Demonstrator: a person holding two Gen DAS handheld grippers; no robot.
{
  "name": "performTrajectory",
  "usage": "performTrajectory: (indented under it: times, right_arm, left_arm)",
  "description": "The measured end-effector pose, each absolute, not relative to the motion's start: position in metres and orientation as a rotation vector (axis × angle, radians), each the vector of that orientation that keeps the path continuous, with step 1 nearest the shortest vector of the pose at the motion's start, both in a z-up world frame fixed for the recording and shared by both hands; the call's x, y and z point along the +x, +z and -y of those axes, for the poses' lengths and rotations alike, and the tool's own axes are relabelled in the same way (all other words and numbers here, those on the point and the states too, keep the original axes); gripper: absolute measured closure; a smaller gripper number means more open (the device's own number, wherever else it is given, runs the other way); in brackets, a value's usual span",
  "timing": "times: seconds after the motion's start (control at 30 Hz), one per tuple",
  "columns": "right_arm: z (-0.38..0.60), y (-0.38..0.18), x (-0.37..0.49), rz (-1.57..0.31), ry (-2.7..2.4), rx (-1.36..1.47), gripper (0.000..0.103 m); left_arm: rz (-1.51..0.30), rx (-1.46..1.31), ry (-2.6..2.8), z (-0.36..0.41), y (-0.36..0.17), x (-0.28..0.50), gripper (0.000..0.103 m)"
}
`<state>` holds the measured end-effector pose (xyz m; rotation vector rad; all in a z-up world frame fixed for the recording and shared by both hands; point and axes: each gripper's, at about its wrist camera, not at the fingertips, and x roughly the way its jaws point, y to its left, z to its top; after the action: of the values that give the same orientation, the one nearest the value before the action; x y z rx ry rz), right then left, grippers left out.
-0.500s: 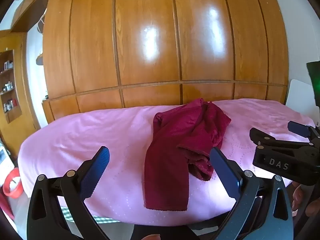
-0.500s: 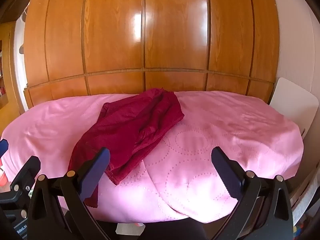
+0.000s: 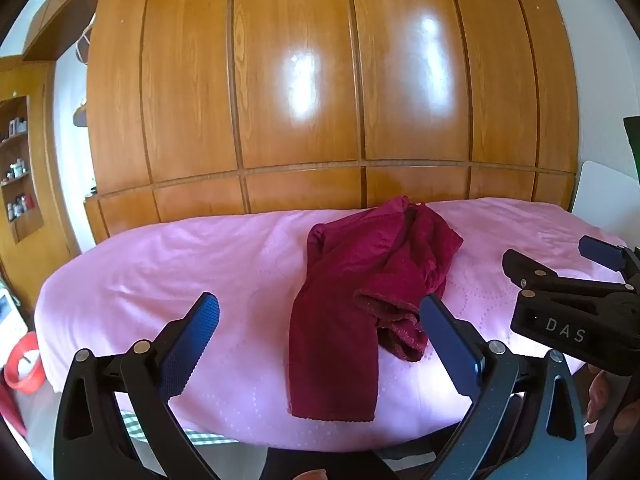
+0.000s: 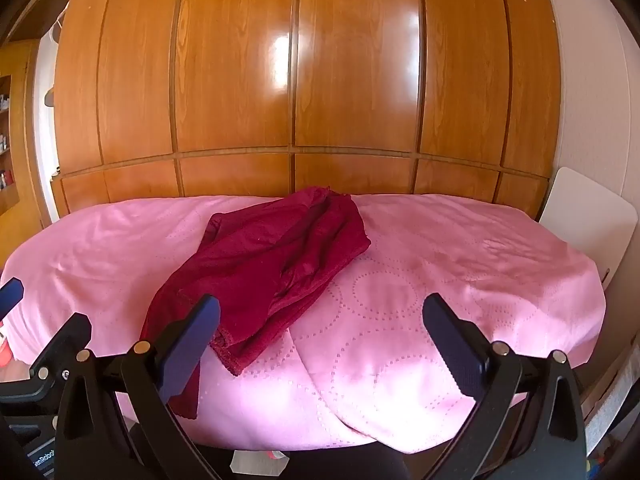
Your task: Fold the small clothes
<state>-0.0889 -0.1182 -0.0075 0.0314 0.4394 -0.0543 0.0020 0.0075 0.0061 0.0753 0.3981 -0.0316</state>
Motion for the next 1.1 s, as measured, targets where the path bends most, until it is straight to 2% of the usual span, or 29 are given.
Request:
performTrajectory:
  times: [1.1]
  right_arm:
    - [0.122, -0.0093, -0.085, -0.443, -0.047, 0.012, 0.002]
  left_arm:
    - [-0.411, 0.076, -0.038, -0.0087, -0.001, 0.0012, 0.004]
